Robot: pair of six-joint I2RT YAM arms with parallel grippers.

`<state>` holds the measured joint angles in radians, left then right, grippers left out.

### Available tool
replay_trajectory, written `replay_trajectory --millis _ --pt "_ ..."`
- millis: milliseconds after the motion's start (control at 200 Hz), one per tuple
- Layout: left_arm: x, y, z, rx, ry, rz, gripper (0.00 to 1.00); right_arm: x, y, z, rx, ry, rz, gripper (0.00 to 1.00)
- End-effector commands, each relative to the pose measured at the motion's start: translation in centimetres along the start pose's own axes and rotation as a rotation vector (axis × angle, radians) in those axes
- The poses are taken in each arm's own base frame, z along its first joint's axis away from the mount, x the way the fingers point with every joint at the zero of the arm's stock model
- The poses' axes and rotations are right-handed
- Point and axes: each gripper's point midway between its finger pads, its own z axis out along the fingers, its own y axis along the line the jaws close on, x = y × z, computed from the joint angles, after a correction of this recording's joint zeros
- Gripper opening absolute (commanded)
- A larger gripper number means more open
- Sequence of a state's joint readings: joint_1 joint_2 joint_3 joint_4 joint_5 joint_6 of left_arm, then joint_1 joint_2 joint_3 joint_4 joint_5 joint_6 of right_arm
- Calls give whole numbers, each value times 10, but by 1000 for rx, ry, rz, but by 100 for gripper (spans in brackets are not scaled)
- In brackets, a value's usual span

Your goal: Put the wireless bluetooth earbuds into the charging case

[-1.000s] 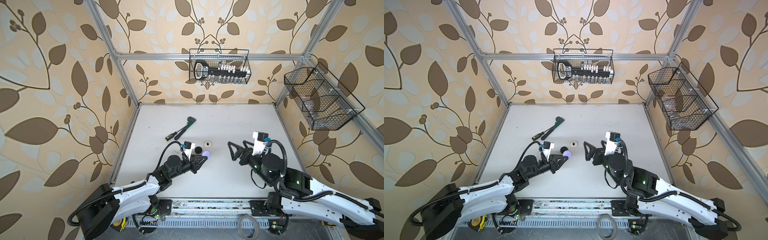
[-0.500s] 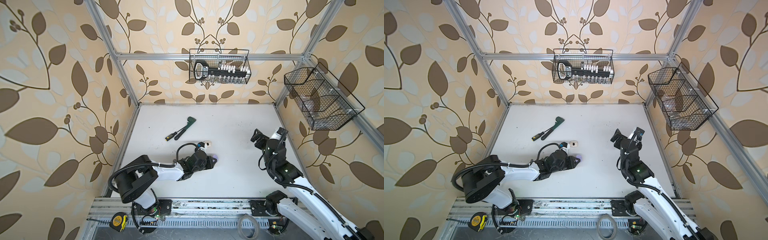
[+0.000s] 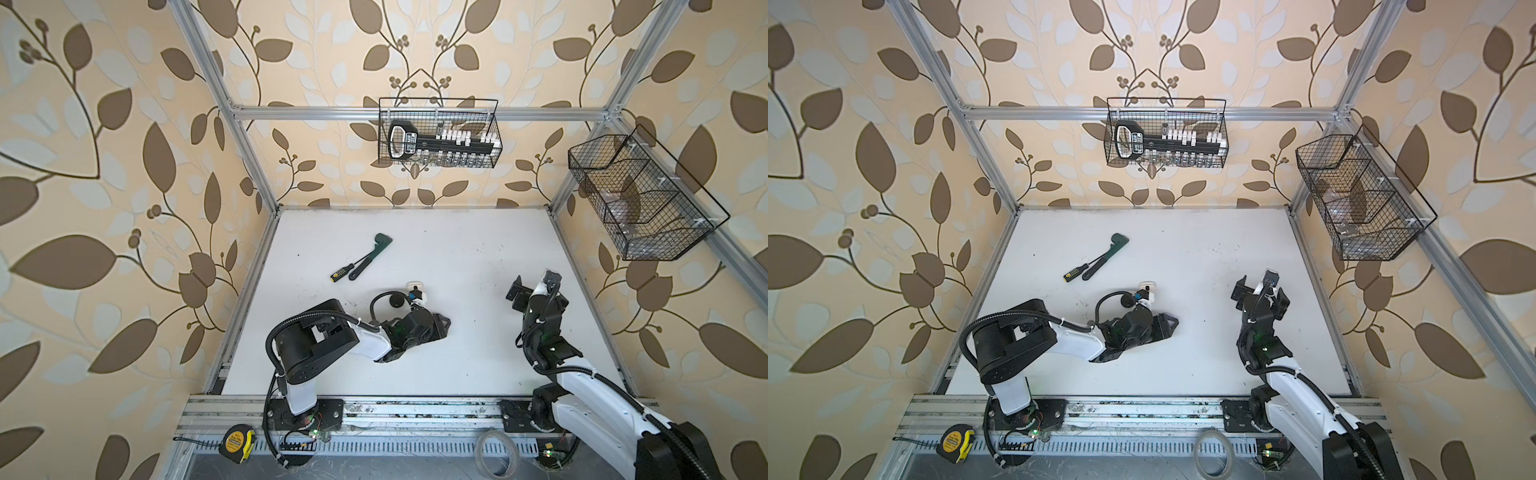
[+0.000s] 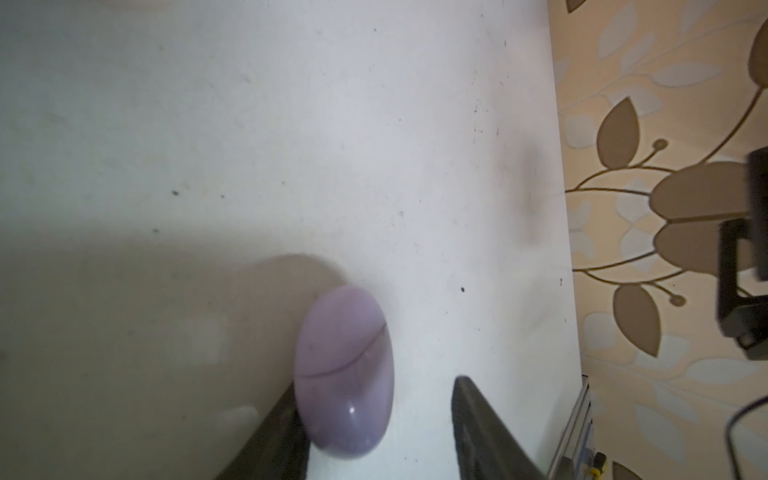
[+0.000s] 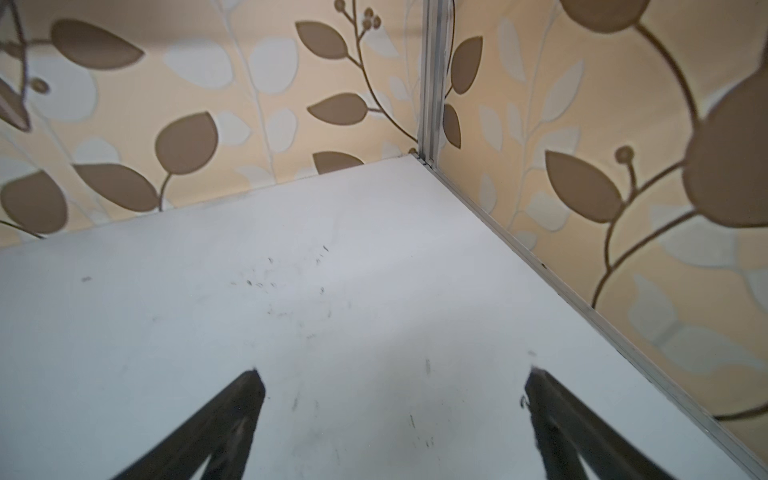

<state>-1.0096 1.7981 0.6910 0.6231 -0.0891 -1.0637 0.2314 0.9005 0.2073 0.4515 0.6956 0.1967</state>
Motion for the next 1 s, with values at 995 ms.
replay_trajectory --millis 995 --pt "-246 224 -289 -953 -936 351 99 19 45 42 -315 -37 -84 100"
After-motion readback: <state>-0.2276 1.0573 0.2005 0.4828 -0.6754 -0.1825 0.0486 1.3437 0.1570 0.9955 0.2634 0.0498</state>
